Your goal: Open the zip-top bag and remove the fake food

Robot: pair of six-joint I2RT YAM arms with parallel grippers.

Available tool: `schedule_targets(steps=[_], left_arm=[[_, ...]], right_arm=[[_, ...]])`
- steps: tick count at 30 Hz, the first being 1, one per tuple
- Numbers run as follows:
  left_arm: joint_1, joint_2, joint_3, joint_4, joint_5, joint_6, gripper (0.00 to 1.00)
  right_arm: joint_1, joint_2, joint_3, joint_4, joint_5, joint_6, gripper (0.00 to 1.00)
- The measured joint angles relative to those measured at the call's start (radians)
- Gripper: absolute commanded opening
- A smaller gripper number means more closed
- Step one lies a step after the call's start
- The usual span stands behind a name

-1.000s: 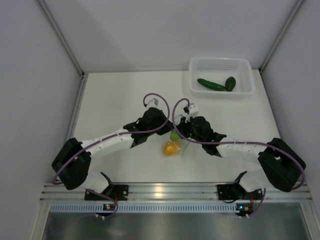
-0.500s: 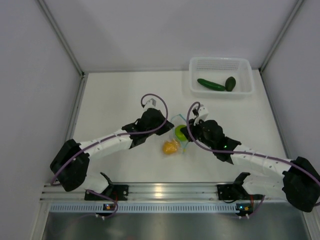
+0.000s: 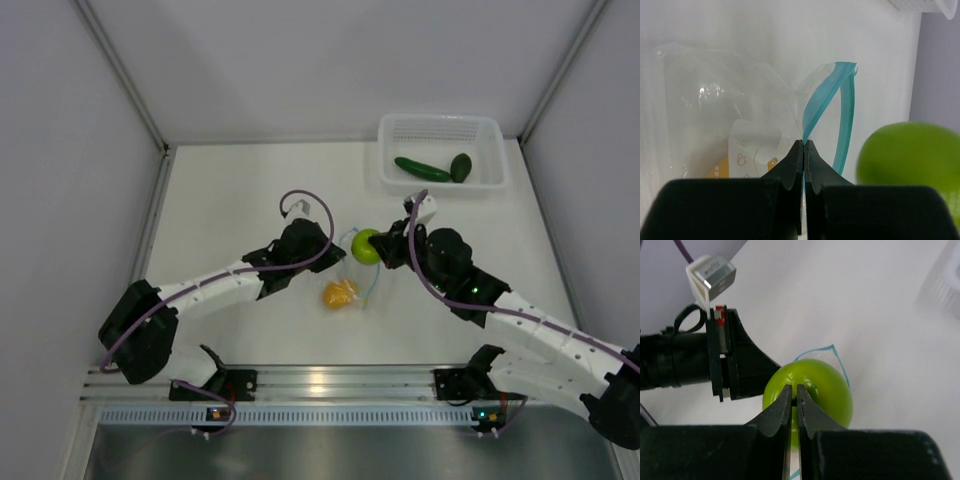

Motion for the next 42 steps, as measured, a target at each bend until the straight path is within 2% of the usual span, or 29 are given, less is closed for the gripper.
schedule_targets(steps=[5, 12, 16, 21, 27, 29, 33, 34, 35, 36, 42], left_arm=[[0.0, -0.018, -0.02, 0.0, -0.002, 0.0, 0.0], [0.008, -0.03, -0.027, 0.001, -0.003, 0.004, 0.0], [0.021, -0.05, -0.029, 0.001, 0.006, 0.028, 0.0], [0.042, -0.078, -0.038, 0.0, 0.032, 0.059, 0.0], [0.061, -0.124, -0.04, -0.014, 0.083, 0.122, 0.0], [0.062, -0.139, -0.04, -0.014, 0.108, 0.15, 0.0], [0.062, -0.143, -0.047, -0.016, 0.147, 0.187, 0.0], [0.062, -0.143, -0.051, -0.016, 0.154, 0.19, 0.0], [0.062, -0.142, -0.056, -0.017, 0.16, 0.194, 0.0], [0.062, -0.142, -0.06, -0.017, 0.166, 0.197, 0.0], [0.062, -0.135, -0.065, -0.019, 0.183, 0.206, 0.0]], right_arm=[[-0.102, 0.009, 0.137, -0.066, 0.003, -0.023, 0.0], [-0.397, 0.175, 0.347, -0.151, 0.002, -0.026, 0.0], [-0.509, 0.34, 0.492, -0.218, 0.036, -0.052, 0.0], [-0.631, 0.594, 0.679, -0.225, 0.052, -0.079, 0.0], [-0.719, 0.908, 0.883, -0.216, 0.056, -0.121, 0.01], [-0.734, 0.986, 0.933, -0.214, 0.055, -0.13, 0.09], [-0.745, 1.107, 1.026, -0.223, 0.052, -0.147, 0.34], [-0.747, 1.133, 1.056, -0.23, 0.052, -0.154, 0.49], [-0.748, 1.146, 1.07, -0.232, 0.052, -0.153, 0.56], [-0.749, 1.149, 1.073, -0.233, 0.052, -0.158, 0.58], [-0.749, 1.123, 1.049, -0.241, 0.04, -0.157, 0.57]])
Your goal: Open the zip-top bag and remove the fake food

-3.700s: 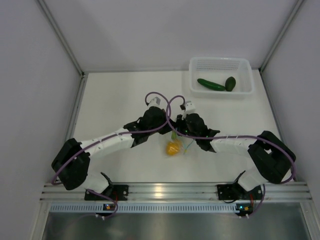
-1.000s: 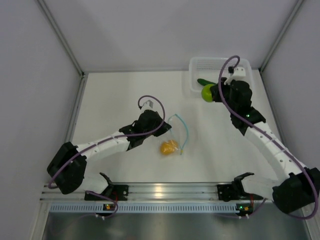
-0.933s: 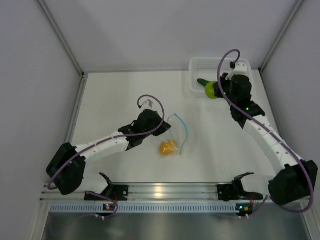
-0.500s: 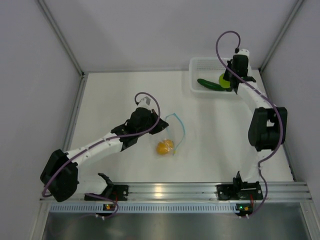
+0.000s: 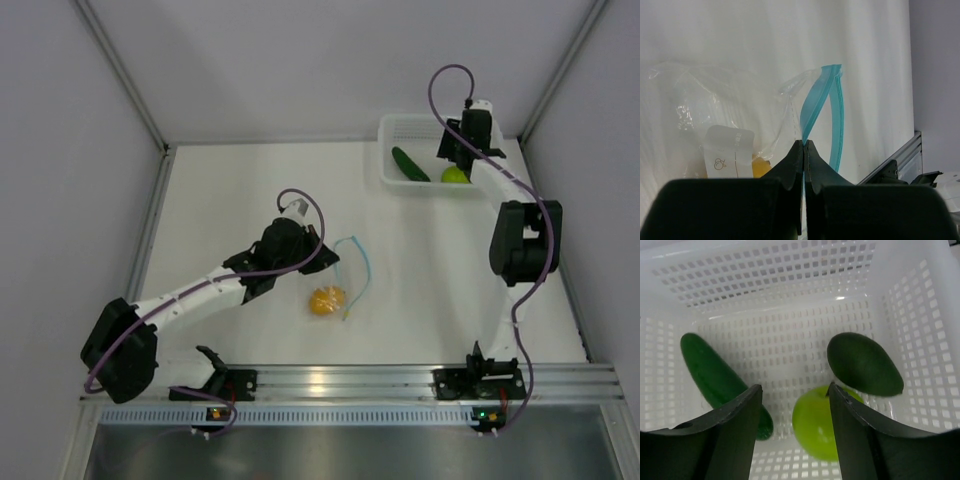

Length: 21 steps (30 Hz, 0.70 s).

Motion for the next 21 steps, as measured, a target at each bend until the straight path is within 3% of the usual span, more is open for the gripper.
schedule_targets(steps=[6, 13, 17, 21], left_arm=[[0.0, -0.001, 0.0, 0.0, -0.005, -0.002, 0.0], [0.0, -0.026, 0.0, 0.0, -0.059, -0.023, 0.0], [0.0, -0.041, 0.0, 0.0, -0.091, -0.039, 0.0], [0.0, -0.042, 0.004, -0.001, -0.108, -0.055, 0.0]], right_arm=[[0.001, -0.204, -0.159, -0.032, -0.054, 0.04, 0.55], [0.064, -0.607, -0.502, -0.003, -0.236, 0.161, 0.45], [0.24, -0.771, -0.717, 0.047, -0.315, 0.258, 0.38], [0.437, -0.833, -0.85, 0.098, -0.388, 0.346, 0.33]])
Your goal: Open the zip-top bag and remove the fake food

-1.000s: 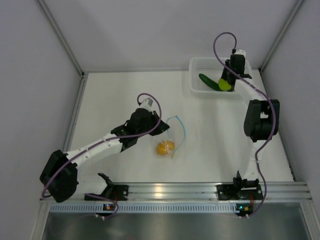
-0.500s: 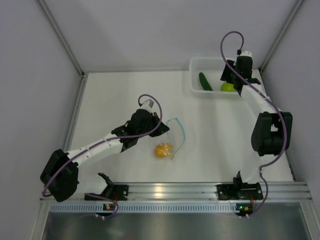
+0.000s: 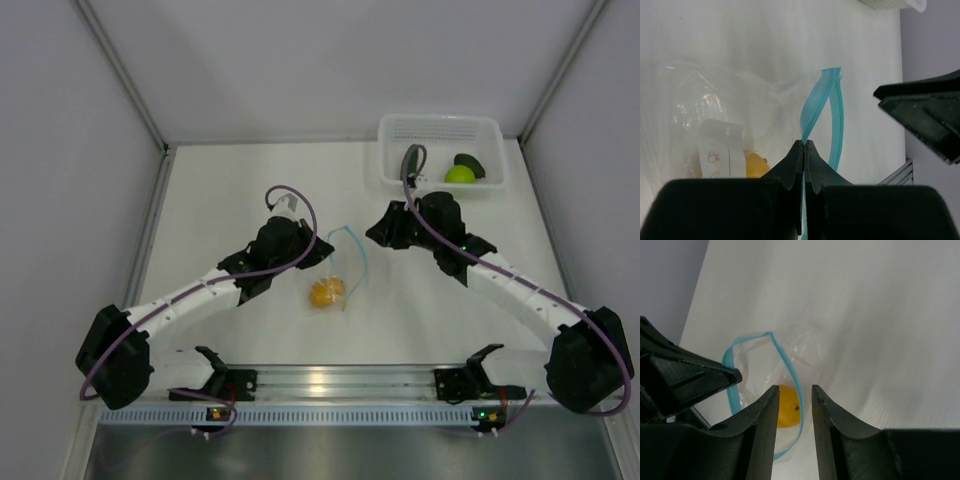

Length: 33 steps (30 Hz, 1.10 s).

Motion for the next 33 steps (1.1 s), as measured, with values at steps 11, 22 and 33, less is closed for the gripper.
schedule_targets(steps=[11, 22, 33], left_arm=[[0.001, 0.048, 0.079, -0.002, 0.086, -0.049, 0.0], [0.008, 0.081, 0.094, 0.002, 0.184, -0.125, 0.0], [0.03, 0.166, 0.066, 0.011, 0.201, -0.132, 0.0]], right_arm=[[0.209, -0.003, -0.061, 0.074, 0.057, 0.074, 0.3], [0.273, 0.187, -0.001, -0.101, 0.346, 0.0, 0.32], [0.273, 0.249, 0.04, -0.133, 0.129, -0.064, 0.41]])
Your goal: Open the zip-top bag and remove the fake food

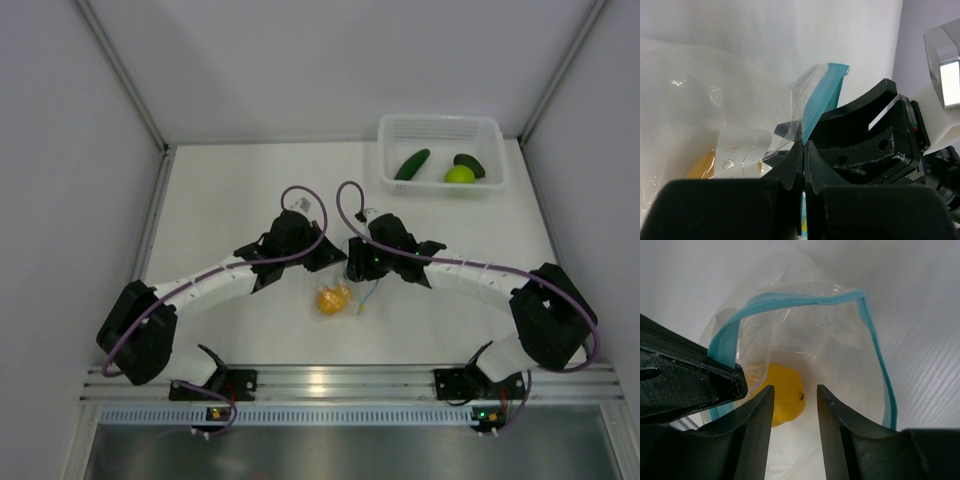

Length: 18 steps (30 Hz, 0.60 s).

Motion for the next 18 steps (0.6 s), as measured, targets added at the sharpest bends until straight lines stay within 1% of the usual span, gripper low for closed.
schedule_targets(steps=[8, 12, 14, 18], left_arm=[[0.0, -0.004, -0.032, 0.001, 0.007, 0.011, 0.0], [0.0, -0.025, -0.031, 0.001, 0.031, 0.04, 0.0], [0.001, -0.034, -0.023, 0.0, 0.061, 0.062, 0.0], [0.007, -0.034, 0.043, -0.037, 0.111, 0.125, 0.0]], right_arm=[[0.002, 0.031, -0.099, 0.138, -0.198, 0.027, 0.43], [0.009, 0.042, -0.148, 0.237, -0.255, 0.045, 0.43], [0.017, 0.04, -0.173, 0.27, -0.232, 0.058, 0.45], [0.037, -0.02, -0.212, 0.271, -0.112, 0.092, 0.45]])
